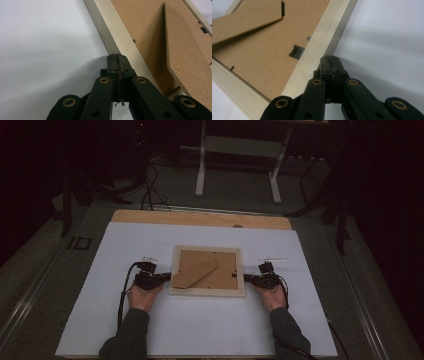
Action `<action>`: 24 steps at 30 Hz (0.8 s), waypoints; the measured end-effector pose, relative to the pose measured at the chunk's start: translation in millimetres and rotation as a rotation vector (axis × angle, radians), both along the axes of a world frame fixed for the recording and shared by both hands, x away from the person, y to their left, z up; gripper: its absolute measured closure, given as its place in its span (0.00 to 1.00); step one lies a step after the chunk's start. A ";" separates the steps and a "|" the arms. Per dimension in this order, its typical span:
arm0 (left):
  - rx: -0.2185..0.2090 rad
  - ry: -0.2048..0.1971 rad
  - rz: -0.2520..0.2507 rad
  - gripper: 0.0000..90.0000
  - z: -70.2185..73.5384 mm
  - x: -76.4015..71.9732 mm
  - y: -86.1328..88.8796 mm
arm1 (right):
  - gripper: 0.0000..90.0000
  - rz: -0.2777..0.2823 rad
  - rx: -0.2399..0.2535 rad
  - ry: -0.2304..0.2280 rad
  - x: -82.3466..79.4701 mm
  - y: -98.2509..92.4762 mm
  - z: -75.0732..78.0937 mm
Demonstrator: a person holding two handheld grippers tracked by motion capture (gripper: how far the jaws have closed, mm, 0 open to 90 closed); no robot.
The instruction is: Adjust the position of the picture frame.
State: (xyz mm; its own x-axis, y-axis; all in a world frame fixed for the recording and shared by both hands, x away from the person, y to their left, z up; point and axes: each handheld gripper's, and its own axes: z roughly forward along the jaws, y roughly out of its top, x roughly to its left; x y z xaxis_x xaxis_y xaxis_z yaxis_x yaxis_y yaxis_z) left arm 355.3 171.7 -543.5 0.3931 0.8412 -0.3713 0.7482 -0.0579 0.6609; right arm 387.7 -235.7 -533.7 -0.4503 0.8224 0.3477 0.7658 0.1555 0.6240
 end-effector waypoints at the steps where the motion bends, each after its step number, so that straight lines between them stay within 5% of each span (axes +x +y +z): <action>1: 0.006 0.002 0.002 1.00 0.6 -2.9 0.6 | 1.00 0.006 -0.001 -0.003 -3.8 1.0 -0.1; 11: 0.037 -0.002 0.030 1.00 2.4 -18.5 -0.3 | 1.00 0.010 0.022 -0.010 -18.8 2.3 -2.6; 24: 0.023 0.020 0.022 1.00 2.9 -34.7 4.5 | 1.00 0.036 0.020 -0.022 -26.6 5.3 -3.5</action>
